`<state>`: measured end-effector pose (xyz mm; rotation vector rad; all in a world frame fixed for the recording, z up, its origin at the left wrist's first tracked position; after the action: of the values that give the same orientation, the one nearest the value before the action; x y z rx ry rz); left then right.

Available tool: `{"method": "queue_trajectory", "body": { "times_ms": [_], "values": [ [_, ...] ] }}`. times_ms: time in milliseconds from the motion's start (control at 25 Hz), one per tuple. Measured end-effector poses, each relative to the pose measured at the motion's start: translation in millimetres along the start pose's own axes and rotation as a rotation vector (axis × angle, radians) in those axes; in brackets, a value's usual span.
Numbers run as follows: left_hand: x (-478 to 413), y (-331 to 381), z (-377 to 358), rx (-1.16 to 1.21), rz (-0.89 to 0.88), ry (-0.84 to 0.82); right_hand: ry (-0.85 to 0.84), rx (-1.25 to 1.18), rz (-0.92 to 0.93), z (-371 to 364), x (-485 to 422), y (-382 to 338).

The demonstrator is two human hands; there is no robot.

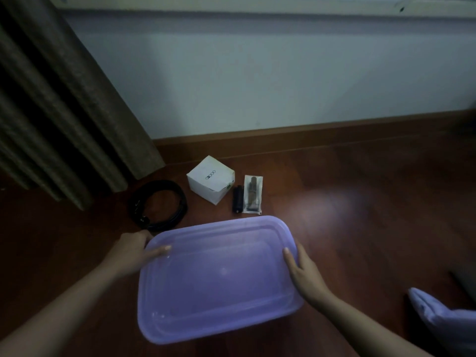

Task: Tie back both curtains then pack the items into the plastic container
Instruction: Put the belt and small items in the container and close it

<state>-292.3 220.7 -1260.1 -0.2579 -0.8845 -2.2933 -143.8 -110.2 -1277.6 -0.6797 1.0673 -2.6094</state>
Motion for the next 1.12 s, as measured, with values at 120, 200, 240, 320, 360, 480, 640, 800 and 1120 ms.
{"method": "queue_trajectory", "body": {
  "times_ms": [120, 200, 240, 320, 360, 480, 640, 800, 1120],
  "values": [
    [-3.4, -2.2, 3.1, -0.046, -0.006, -0.02, 0.021, 0.022, 0.013, -0.3, -1.4, -2.3],
    [-3.8, -2.9, 3.0, -0.061, 0.014, -0.034, 0.024, 0.04, 0.025, -0.3, -3.7, -3.3],
    [-3.4, -3.3, 1.8, -0.057, 0.023, -0.036, 0.031, 0.051, 0.019, -0.9, -3.9, -1.5],
    [-2.7, -2.8, 3.1, -0.01, 0.051, -0.038, 0.04, 0.068, 0.02, -0.9, -2.4, -1.3],
    [-3.3, -1.4, 6.0, 0.016, 0.069, -0.045, 0.043, 0.071, 0.015, -0.9, -1.9, -0.8],
    [-5.0, 5.5, 12.9, 0.014, 0.101, -0.106, 0.045, 0.063, 0.004, 0.6, -4.0, -0.5],
    [5.3, 16.1, 14.9, 0.053, 0.101, -0.066, 0.08, 0.126, 0.019, 3.0, -2.7, -4.3],
    [17.9, 29.6, 43.2, 0.079, 0.101, -0.001, 0.209, -0.039, 0.128, 41.7, -0.9, -45.2],
    [58.8, 58.7, 74.2, 0.266, -0.297, 0.06, -0.264, -0.214, 0.445, 16.7, -10.3, -163.8]
  ]
}}
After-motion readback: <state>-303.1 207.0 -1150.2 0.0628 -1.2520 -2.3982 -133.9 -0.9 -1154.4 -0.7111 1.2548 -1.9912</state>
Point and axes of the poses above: each hand's wrist, its own x-axis away from the middle knuckle, its own z-axis out of the back of the hand, y = z × x, the point moved 4 cm from there along -x, towards the middle knuckle, and after that the axes turned 10 degrees about x, right-handed, at the moved point
